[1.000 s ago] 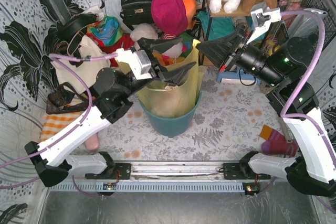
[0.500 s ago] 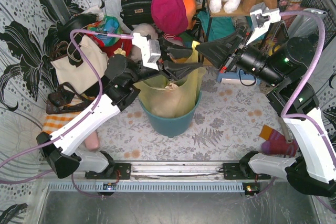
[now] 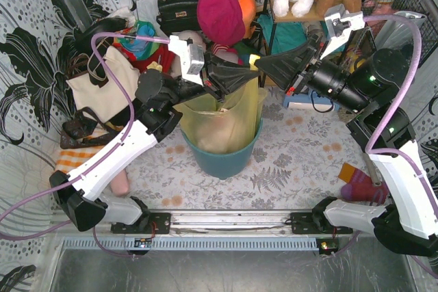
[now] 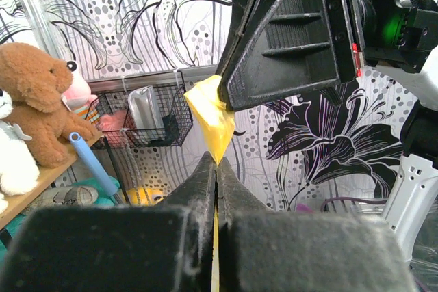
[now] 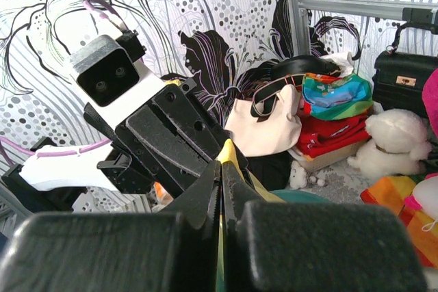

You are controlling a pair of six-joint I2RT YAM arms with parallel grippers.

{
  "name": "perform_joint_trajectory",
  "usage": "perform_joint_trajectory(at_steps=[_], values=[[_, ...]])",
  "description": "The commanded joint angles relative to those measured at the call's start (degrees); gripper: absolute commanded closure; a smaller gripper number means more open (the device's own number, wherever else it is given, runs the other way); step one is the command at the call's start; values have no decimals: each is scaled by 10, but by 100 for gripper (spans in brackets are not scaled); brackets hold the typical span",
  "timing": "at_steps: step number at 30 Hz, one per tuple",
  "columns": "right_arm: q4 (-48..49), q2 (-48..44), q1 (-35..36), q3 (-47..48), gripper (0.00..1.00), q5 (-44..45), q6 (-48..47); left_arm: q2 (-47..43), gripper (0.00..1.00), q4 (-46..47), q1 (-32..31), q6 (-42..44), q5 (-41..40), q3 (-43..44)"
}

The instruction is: Tie the trash bag

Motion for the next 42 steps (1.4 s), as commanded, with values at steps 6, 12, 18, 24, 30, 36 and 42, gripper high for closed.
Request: perform_joint_trajectory(at_steps=[6,12,18,24,30,36,42], values=[[2,-14,1,15,69,23,-24,-2,100,32,5,-17,8,14],[-10,2,1,33,67,27,-41,-5,100,35,5,-22,11,12],[-14,27,1,49,51,-7,-53,-5,100,38,5,-29,13,12],[-9,25,1,25,38,-58,-92,-4,100,34,5,-30,16,16],[3,11,1,-7,52,-47,-123,-3,100,29,6,-31,22,21],[24,0,1,-22,80,-33,-124,-1,100,25,5,-30,24,23],[55,-4,1,-21,100,-16,-117,3,100,20,5,-29,27,27]])
